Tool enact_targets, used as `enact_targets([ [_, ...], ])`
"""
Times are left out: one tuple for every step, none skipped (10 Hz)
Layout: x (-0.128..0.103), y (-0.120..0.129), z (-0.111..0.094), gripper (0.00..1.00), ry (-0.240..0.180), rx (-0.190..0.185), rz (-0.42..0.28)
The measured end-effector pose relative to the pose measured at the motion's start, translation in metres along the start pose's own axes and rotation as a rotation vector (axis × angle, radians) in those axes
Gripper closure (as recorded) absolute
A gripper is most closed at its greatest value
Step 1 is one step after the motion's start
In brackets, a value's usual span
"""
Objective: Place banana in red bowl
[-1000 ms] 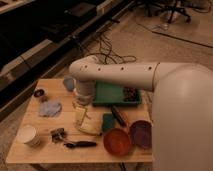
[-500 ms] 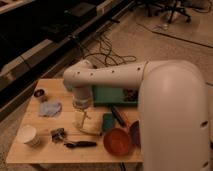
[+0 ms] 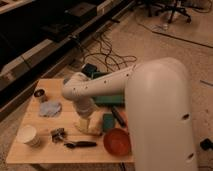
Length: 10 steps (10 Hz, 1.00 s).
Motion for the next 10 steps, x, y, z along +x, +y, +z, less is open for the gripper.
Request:
enact_targets([
  [0.0,0.0,0.0,0.2,-0.055,0.052,-0.02],
  [0.0,-0.003,0.003,0.2,-0.125,0.072,-0.043],
  [0.002,-0.006,0.005,0.2,-0.176,0.072,-0.059],
  [0.004,-0.013,0.006,0.2,-0.236,0.059,-0.058],
  [0.007,-0.017,0.008,0.2,-0.285,0.034,-0.054],
  [0.009,-0.02,0.01,0.2,-0.336,0.006,-0.048],
  [0.012,-0.024,0.011,0.2,-0.387,-0.02,-0.044],
  [0.015,-0.029,0.013,0.2,-0.445,-0.047,-0.045],
  [0.016,-0.032,0.013,0.2,-0.489,-0.064,-0.052],
  [0.012,-0.034,0.013,0.2,-0.519,-0.077,-0.07],
])
